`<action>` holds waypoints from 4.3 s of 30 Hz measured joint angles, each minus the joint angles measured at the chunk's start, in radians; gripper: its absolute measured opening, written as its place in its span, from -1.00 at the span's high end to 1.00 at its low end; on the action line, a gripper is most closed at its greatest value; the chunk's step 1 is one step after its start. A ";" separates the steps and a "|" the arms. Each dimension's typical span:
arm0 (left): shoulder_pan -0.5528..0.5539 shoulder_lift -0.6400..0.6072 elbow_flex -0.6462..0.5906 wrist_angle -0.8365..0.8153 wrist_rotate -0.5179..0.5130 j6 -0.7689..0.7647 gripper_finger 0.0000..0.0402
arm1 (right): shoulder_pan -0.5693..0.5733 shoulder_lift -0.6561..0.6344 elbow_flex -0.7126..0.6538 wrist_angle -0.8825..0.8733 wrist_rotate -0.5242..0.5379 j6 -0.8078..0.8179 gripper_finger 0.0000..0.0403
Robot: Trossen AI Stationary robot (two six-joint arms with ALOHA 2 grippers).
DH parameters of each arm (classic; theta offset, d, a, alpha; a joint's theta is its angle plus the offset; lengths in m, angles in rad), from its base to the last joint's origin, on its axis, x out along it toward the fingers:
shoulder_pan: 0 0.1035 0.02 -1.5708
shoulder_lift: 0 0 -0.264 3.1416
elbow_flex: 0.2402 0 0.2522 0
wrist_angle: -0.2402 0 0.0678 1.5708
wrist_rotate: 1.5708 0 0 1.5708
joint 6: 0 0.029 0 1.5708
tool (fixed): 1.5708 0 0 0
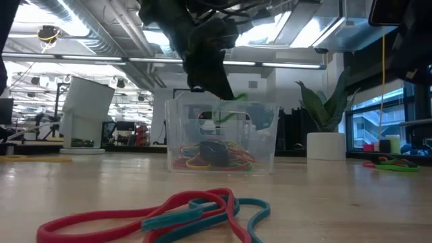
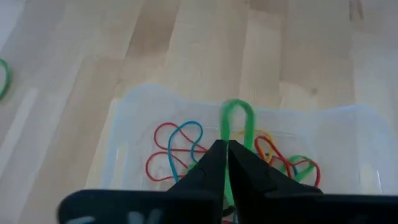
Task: Pick and place rubber bands into bin
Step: Put the black rubber band into the transparent bin, then put the green rubber band into the transparent bin
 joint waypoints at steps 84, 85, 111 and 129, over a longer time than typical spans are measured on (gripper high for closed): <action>-0.008 -0.778 -0.502 -0.224 -0.002 -0.303 0.98 | -0.838 0.006 -0.251 -0.302 -0.163 0.047 0.15; -0.008 -0.778 -0.502 -0.223 -0.002 -0.303 0.98 | -0.836 0.005 -0.252 -0.298 -0.156 0.033 0.16; -0.081 -0.778 -0.502 -0.101 -0.021 -0.268 0.98 | -0.766 -0.047 -0.049 -0.430 -0.130 -0.135 0.98; -0.081 -0.819 -0.502 -0.418 0.003 -0.108 0.98 | -0.565 0.145 0.651 -0.653 0.161 -0.107 1.00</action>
